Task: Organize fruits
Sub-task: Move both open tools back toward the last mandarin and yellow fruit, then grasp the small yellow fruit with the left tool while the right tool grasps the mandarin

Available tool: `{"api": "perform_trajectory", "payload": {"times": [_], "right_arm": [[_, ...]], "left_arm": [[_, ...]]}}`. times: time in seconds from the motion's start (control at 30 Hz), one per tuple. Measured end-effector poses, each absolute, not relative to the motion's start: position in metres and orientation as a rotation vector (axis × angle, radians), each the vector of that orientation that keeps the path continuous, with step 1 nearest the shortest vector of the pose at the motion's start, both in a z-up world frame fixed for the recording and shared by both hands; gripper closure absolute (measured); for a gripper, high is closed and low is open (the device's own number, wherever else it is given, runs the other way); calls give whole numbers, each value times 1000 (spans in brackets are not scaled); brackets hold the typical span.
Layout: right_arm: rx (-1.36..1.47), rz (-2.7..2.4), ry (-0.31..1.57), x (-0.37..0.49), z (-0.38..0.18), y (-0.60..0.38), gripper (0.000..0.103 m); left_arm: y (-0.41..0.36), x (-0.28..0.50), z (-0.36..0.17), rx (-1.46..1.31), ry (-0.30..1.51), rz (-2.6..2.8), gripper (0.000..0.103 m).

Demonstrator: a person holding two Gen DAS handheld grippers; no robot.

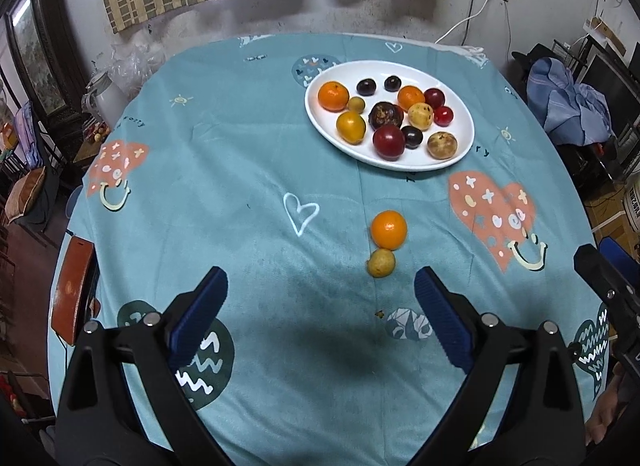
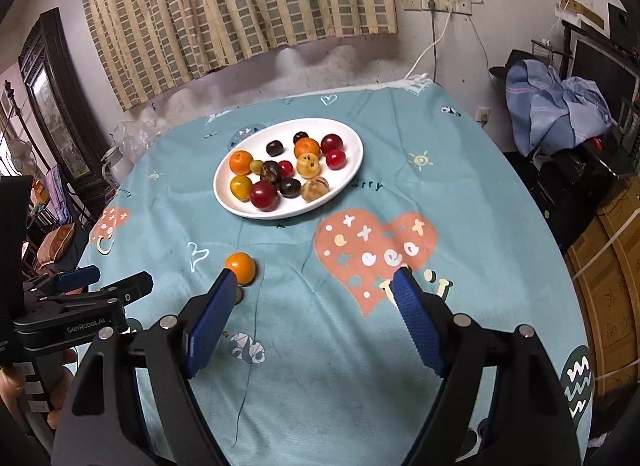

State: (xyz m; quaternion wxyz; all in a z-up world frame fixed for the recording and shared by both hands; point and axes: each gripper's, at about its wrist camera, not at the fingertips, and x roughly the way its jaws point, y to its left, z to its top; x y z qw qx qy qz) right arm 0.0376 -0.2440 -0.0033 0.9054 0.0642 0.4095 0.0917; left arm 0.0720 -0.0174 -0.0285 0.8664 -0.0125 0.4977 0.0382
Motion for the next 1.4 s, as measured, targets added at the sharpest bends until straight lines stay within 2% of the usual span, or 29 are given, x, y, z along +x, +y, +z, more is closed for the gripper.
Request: {"api": "perform_trajectory", "payload": {"times": [0.53, 0.6, 0.63, 0.67, 0.77, 1.0, 1.1, 1.4], "right_arm": [[163, 166, 940, 75, -38, -254, 23], [171, 163, 950, 78, -41, -257, 23], [174, 159, 951, 79, -43, -258, 23], [179, 155, 955, 80, -44, -260, 23], [194, 148, 972, 81, -49, -264, 23], [206, 137, 984, 81, -53, -270, 23], [208, 129, 983, 80, -52, -273, 23], [205, 126, 989, 79, -53, -275, 23]], "left_arm": [[-24, 99, -83, -63, 1098, -79, 8], [-26, 95, -96, -65, 1096, -147, 18], [-27, 94, -100, -69, 1104, -171, 27], [-27, 94, -105, -81, 1115, -194, 33], [-25, 100, -113, -150, 1135, -239, 40], [-39, 119, -116, -118, 1122, -293, 47], [-43, 125, -121, -113, 1137, -312, 58], [-38, 132, -128, -122, 1152, -329, 59]]}}
